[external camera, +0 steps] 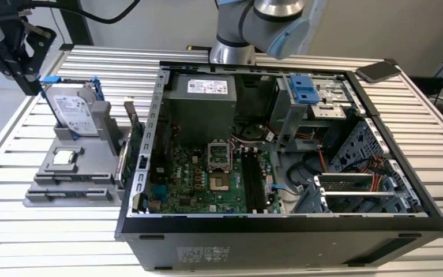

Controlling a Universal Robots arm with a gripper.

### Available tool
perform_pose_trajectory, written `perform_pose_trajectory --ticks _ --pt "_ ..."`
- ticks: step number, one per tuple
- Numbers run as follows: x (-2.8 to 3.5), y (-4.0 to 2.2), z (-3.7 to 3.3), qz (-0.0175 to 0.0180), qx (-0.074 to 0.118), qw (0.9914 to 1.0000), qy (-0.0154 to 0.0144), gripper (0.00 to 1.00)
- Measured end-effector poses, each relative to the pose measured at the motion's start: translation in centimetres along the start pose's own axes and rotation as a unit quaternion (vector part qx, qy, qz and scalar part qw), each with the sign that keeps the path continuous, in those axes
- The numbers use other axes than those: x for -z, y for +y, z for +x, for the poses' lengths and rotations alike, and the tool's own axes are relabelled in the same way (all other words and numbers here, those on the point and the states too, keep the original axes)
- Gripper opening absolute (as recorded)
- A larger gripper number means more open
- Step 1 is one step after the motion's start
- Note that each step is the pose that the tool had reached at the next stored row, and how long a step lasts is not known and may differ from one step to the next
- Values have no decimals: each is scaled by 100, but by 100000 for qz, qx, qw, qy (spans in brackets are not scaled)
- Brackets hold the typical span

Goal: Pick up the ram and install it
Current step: 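Reach for the ram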

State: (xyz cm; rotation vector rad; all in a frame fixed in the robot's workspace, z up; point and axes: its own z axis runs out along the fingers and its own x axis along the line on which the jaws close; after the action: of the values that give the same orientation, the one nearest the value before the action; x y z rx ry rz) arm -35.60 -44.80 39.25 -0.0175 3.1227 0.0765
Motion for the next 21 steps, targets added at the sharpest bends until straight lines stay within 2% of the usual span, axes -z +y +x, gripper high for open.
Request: perform_pose_trajectory --ticks 13,17,21 --pt "13 -274 3 -1 0 100000 -1 0" --pt "16 -322 4 3 -3 100000 4 0" --pt "16 -327 4 -2 -3 100000 12 0"
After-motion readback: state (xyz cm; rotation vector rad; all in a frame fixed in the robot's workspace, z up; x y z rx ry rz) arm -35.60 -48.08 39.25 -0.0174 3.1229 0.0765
